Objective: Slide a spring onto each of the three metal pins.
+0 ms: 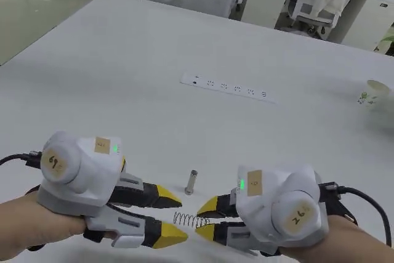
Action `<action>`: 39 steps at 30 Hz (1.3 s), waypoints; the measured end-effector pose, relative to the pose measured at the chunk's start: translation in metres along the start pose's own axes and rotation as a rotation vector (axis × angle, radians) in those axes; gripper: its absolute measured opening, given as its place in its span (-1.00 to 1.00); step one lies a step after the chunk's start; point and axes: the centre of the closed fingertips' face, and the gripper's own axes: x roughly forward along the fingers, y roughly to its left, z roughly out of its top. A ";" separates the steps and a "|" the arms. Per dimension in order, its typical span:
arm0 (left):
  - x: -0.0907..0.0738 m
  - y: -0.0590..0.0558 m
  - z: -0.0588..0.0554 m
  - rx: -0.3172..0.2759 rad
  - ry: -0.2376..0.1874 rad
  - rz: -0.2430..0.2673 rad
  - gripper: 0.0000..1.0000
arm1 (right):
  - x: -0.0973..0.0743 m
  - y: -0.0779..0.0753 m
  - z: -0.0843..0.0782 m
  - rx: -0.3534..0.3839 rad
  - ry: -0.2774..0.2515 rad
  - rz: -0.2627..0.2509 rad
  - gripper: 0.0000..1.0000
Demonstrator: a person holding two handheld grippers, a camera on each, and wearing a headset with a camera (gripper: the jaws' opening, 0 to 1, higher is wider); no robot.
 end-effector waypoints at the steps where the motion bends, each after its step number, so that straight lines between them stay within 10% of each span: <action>1: 0.000 0.001 0.000 0.000 -0.001 0.001 -0.64 | 0.000 0.000 0.001 0.002 -0.003 0.001 -0.85; 24: 0.005 0.001 0.004 0.016 -0.033 -0.011 -0.91 | -0.006 -0.001 0.008 0.008 -0.035 0.006 -0.85; 39: 0.000 -0.003 0.007 0.073 -0.015 -0.103 -0.95 | -0.006 0.001 0.014 0.036 -0.065 0.025 -0.84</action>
